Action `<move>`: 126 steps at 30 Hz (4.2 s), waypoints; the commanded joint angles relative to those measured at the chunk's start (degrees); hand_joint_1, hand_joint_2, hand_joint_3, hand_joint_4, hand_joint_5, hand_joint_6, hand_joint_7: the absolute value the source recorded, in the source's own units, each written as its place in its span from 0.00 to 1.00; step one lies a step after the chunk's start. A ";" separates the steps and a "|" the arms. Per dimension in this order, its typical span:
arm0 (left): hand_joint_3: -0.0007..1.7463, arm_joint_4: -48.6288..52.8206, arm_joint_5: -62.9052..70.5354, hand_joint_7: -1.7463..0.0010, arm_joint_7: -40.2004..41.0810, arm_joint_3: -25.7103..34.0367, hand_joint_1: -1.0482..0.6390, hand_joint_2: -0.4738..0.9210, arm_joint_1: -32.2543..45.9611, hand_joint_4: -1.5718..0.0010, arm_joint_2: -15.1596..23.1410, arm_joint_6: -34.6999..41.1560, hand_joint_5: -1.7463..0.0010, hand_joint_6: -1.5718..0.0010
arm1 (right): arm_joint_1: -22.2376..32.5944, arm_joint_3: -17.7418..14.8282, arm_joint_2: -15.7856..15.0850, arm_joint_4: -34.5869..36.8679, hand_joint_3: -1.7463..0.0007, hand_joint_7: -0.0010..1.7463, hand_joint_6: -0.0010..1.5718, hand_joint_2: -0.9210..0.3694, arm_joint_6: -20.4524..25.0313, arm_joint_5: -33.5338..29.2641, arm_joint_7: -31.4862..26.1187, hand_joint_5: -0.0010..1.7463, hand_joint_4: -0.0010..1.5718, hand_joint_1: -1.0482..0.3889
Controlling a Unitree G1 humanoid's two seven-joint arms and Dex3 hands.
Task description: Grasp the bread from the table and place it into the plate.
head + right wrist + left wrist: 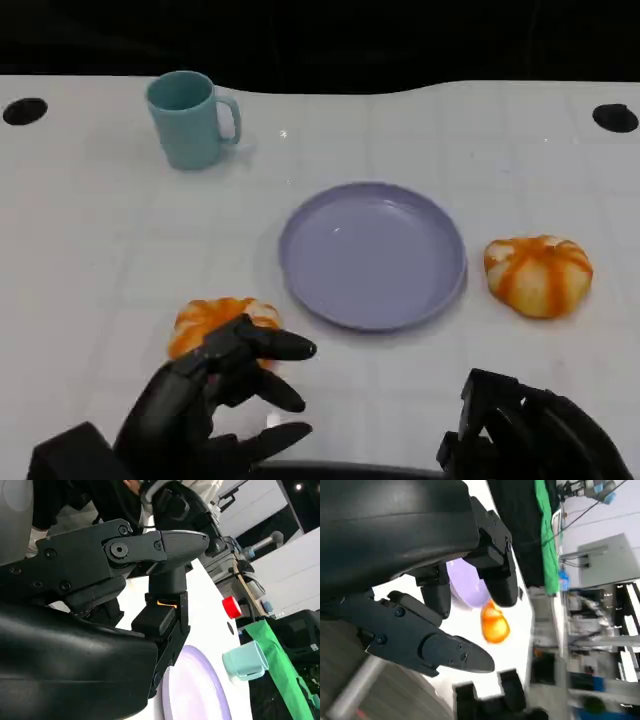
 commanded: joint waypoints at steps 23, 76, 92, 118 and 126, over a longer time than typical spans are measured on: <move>0.01 -22.59 60.67 1.00 7.75 -8.22 0.21 1.00 -5.40 0.83 15.44 19.02 0.77 0.83 | -0.08 0.61 -0.54 -1.55 0.85 0.81 0.49 0.00 0.21 -0.27 -1.40 0.94 0.54 0.24; 0.20 30.63 62.03 0.32 46.50 -23.41 0.46 1.00 -25.88 0.51 17.30 13.80 0.00 0.50 | 0.32 0.24 -0.65 -1.86 0.86 0.81 0.49 0.00 0.24 0.21 -0.97 0.93 0.55 0.23; 0.20 15.02 57.81 0.00 46.24 -18.70 0.51 0.95 -22.29 0.50 19.14 13.52 0.00 0.63 | 1.23 0.25 -0.67 -2.25 0.86 0.81 0.48 0.00 0.28 0.55 -0.74 0.93 0.55 0.24; 0.54 12.93 55.45 0.00 37.58 -18.93 0.54 0.65 -32.06 0.45 14.10 12.19 0.00 0.56 | 2.08 0.77 -0.67 -2.61 0.86 0.80 0.48 0.00 1.08 0.59 -0.59 0.91 0.55 0.24; 0.55 23.11 54.98 0.00 39.10 -20.91 0.55 0.66 -38.48 0.44 9.59 11.14 0.00 0.57 | 1.80 0.53 -1.09 -2.05 0.86 0.79 0.49 0.00 1.20 0.75 0.03 0.91 0.55 0.24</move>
